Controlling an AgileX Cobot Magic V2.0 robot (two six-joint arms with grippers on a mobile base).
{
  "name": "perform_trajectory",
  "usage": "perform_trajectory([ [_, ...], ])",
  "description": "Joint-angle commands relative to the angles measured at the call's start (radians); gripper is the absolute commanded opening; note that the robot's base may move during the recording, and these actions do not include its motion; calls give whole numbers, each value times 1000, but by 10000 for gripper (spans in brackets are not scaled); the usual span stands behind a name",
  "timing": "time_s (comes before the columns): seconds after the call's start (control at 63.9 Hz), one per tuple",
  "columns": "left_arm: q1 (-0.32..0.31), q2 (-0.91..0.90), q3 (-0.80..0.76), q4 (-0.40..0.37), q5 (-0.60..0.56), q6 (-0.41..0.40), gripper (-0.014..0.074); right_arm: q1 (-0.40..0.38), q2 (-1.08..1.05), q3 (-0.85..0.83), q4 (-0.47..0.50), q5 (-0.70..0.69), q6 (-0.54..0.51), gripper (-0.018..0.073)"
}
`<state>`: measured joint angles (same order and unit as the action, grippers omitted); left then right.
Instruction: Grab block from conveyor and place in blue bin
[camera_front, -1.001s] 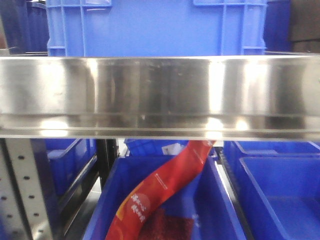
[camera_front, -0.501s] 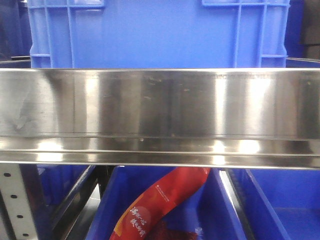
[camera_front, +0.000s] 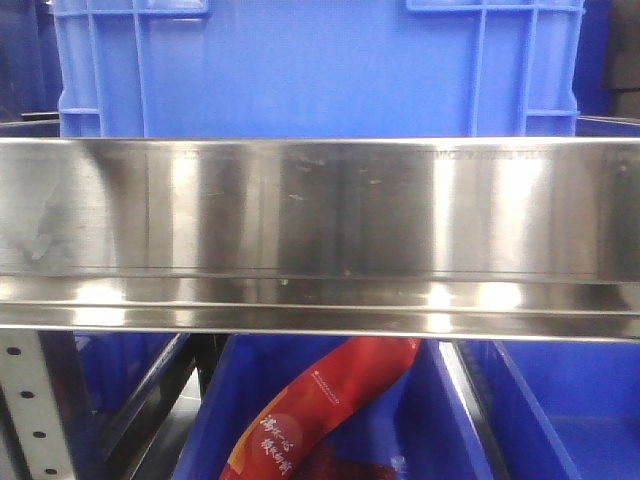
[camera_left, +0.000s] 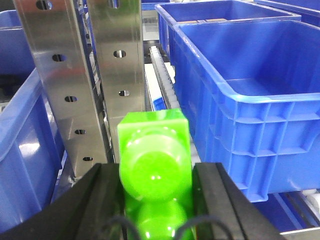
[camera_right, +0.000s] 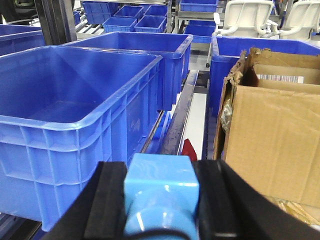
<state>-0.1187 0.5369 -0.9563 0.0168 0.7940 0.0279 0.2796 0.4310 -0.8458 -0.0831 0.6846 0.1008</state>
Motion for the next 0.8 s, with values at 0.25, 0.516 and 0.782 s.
perform_trajectory([
  [0.25, -7, -2, -6, -4, -26, -7, -111, -5, -4, -1, -11, -21, -3, -163],
  [0.516, -7, -2, -6, -4, -26, -7, -111, -5, -4, -1, -11, -21, -3, -163],
  [0.782, -7, -2, -6, -6, -52, -7, -111, -5, -4, -1, -9, -17, -3, -163],
])
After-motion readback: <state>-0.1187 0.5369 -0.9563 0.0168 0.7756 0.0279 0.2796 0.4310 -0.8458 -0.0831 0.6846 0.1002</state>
